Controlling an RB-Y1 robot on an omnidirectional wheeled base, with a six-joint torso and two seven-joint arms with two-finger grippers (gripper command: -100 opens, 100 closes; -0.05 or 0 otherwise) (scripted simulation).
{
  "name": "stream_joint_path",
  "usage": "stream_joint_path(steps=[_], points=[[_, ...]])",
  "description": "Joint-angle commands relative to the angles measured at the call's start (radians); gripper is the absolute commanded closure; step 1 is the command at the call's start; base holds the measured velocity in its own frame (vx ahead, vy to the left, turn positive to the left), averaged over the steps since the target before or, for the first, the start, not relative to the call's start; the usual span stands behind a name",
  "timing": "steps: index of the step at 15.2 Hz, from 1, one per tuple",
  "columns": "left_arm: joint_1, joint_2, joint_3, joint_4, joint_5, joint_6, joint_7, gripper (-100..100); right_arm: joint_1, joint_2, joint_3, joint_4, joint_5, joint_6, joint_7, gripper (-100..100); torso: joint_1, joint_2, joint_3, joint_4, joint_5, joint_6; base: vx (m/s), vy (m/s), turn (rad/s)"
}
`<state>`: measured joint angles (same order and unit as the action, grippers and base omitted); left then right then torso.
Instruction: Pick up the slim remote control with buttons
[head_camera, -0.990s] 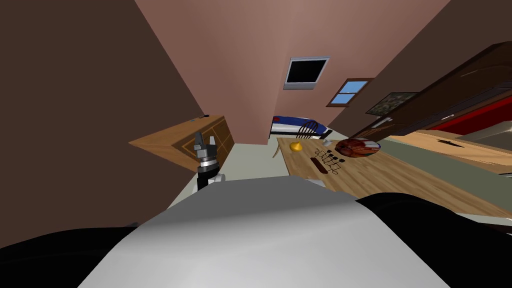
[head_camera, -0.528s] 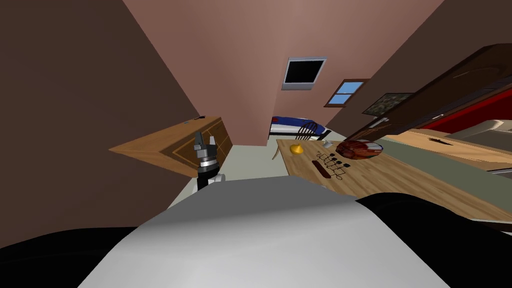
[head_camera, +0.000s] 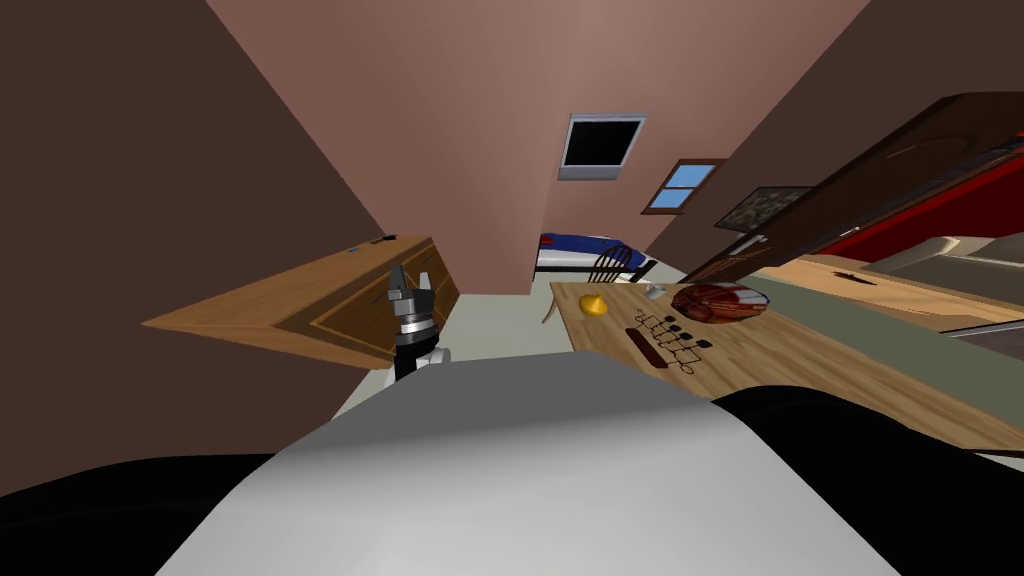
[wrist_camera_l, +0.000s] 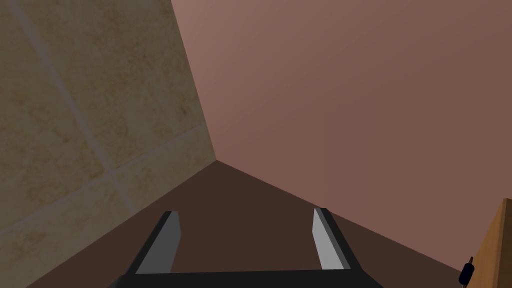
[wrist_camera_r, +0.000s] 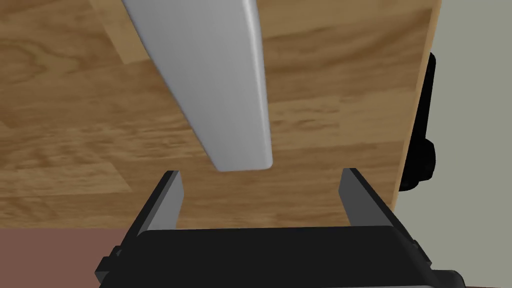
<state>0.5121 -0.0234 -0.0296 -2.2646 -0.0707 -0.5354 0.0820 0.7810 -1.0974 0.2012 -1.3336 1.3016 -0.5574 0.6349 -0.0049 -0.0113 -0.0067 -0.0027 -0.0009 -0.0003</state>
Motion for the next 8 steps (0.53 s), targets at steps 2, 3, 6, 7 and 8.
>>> stream_joint_path(steps=[2,3,6,7,8], points=[[0.0,0.0,0.0,0.0,0.0,0.0,0.0,0,0.0,-0.008,0.011,0.033,0.043,0.005,0.036,-100,0.0,0.001,0.001,0.0,0.0,0.001,0.115,-0.03,-0.05],[0.0,0.0,0.0,0.0,0.0,0.0,0.0,0,0.003,-0.016,0.022,0.05,0.076,0.014,0.054,-100,0.0,0.002,0.001,0.0,0.0,0.0,0.122,-0.043,-0.082],[0.0,0.0,0.0,0.0,0.0,0.0,0.0,0,0.007,-0.024,0.043,0.076,0.129,0.031,0.084,-100,-0.001,0.001,0.001,0.0,0.0,0.0,0.155,-0.051,-0.069],[0.0,0.0,0.0,0.0,0.0,0.0,0.0,0,0.007,-0.024,0.043,0.076,0.132,0.031,0.084,-100,-0.001,-0.001,0.0,0.0,0.0,0.0,0.169,-0.061,-0.057],[0.0,0.0,0.0,0.0,0.0,0.0,0.0,0,0.008,-0.025,0.053,0.085,0.153,0.038,0.096,-100,-0.002,-0.001,0.0,0.0,0.0,0.0,0.165,-0.065,-0.045]])
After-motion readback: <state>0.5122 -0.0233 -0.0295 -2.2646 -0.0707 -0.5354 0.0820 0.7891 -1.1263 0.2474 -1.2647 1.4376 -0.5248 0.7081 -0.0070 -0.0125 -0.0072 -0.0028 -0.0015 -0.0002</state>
